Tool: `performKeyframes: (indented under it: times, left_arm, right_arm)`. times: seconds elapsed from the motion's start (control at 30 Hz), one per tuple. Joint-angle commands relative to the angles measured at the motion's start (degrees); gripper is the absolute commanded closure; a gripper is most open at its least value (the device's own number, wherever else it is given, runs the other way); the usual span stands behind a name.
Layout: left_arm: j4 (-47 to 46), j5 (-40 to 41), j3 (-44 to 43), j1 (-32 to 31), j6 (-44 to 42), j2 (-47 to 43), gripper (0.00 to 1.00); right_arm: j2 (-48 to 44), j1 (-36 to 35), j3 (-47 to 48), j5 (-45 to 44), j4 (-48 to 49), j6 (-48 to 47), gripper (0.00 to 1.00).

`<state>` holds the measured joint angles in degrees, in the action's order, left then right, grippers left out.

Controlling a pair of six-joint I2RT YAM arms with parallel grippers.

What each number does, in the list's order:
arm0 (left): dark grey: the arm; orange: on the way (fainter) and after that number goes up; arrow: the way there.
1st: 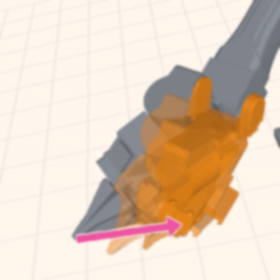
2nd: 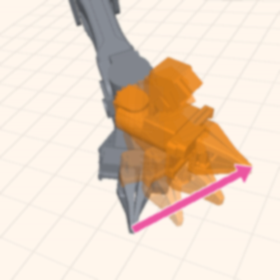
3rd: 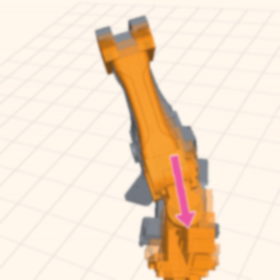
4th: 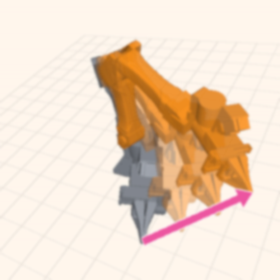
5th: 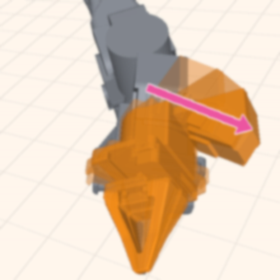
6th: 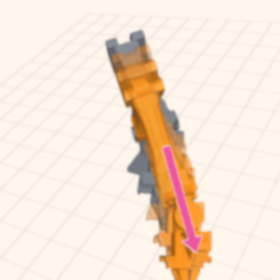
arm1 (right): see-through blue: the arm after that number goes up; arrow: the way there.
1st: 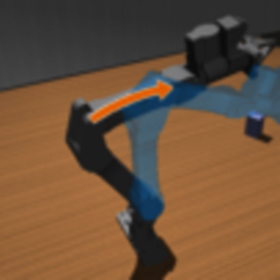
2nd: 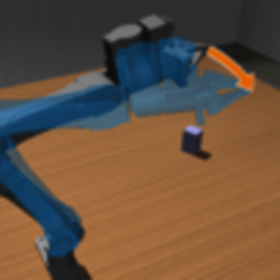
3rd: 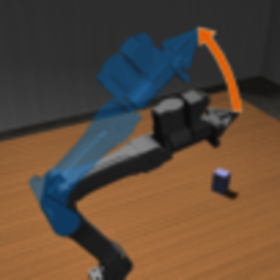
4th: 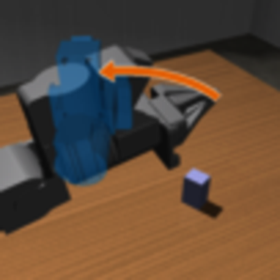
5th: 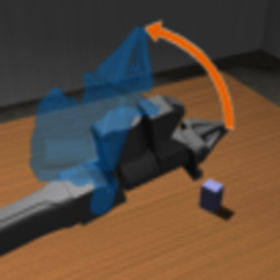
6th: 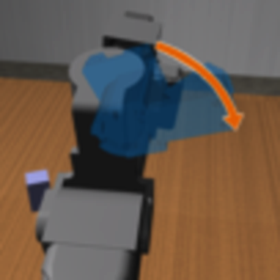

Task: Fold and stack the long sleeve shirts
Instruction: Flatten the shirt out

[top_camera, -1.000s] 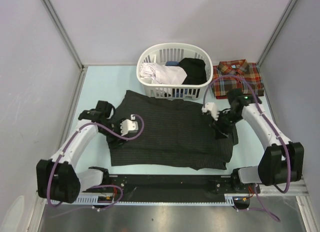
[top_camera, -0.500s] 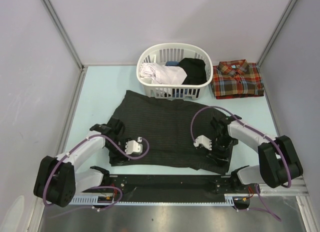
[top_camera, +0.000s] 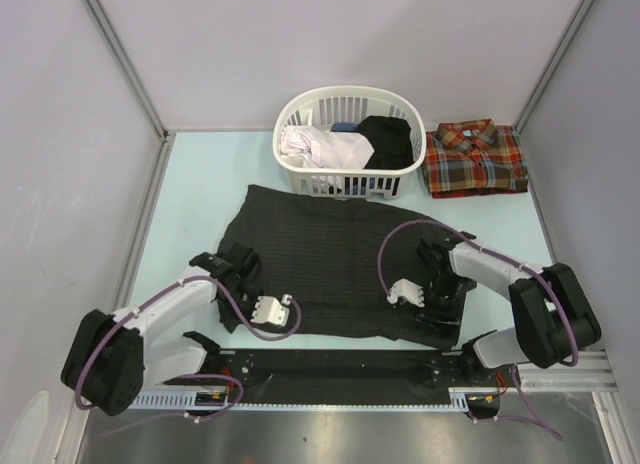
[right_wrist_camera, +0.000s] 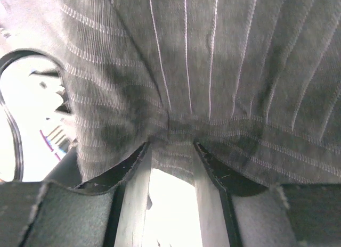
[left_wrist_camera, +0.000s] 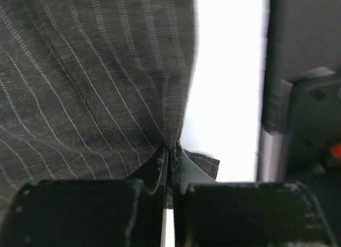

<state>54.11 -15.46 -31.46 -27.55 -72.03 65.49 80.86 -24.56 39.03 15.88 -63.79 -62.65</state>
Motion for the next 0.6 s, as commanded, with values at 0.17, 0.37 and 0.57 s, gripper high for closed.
performKeyframes:
  times: [0.17, 0.37, 0.57]
  left_arm:
    - [25.2, -4.9, -13.1, -3.7, -13.7, -3.6, 0.76]
    - [16.7, -13.2, -23.9, 4.6, -2.9, 6.0, 0.5]
    - [-0.4, -13.5, -27.0, 11.3, 9.7, 18.0, 0.41]
  right_arm:
    - [2.8, 16.6, 25.3, 10.7, -6.3, 2.7, 0.53]
    - [11.8, 14.7, 26.1, 6.4, 8.4, 14.6, 0.53]
    - [15.9, 12.8, 22.5, 1.9, 14.5, 15.8, 0.56]
